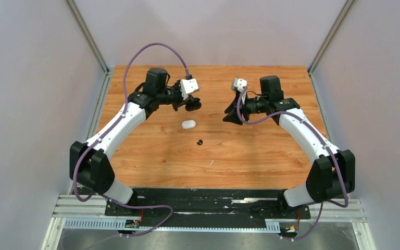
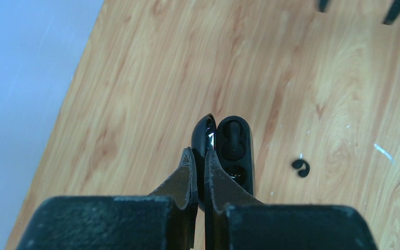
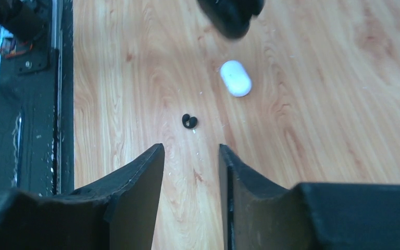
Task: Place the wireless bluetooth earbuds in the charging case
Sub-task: Adjust the right earbud in the right side groove of the charging case, then pick up the left earbud from the center of the board.
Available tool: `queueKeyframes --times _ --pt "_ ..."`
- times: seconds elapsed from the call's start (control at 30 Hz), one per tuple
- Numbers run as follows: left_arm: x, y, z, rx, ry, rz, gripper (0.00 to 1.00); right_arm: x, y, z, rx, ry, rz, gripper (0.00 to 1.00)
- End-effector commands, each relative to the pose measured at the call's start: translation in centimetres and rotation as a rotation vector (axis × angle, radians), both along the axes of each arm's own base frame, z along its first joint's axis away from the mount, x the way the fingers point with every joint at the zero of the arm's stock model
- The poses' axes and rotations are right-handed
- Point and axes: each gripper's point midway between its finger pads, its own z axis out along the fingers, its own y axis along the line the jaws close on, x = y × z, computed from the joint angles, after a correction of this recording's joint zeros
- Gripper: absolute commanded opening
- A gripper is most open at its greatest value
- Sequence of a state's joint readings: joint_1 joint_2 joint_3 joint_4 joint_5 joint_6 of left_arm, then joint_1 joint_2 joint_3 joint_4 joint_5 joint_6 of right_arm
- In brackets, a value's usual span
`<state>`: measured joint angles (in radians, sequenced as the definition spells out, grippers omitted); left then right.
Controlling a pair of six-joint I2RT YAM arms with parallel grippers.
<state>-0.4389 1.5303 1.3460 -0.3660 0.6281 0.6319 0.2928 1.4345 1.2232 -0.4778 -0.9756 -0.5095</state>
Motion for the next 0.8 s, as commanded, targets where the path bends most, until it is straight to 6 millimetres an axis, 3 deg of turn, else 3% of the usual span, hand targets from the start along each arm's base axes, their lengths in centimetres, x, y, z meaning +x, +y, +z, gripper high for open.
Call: queueKeyframes --times 0.0,0.13,0.33,0.5,0.77 --pt "0.6 4.3 1.3 -0.008 0.015 0.192 0.00 -0.2 1.5 -3.0 -0.012 -0.157 0.194 0.40" --pt "0.1 6.2 1.2 -0.006 0.020 0.238 0.00 0.0 3.0 -7.7 -0.095 -0.170 0.357 0.32" --pt "-0.7 7.7 0.8 0.003 0.039 0.298 0.00 -2.0 5.2 -13.2 -0.187 -0.267 0.593 0.31" --pt "-1.1 8.4 0.7 -0.007 0.060 0.332 0.00 -3.2 7.2 -15.5 -0.199 -0.317 0.708 0.34" --pt "-1.4 8.7 0.8 -0.023 0.067 0.360 0.00 -2.8 8.7 -18.0 -0.238 -0.334 0.769 0.38"
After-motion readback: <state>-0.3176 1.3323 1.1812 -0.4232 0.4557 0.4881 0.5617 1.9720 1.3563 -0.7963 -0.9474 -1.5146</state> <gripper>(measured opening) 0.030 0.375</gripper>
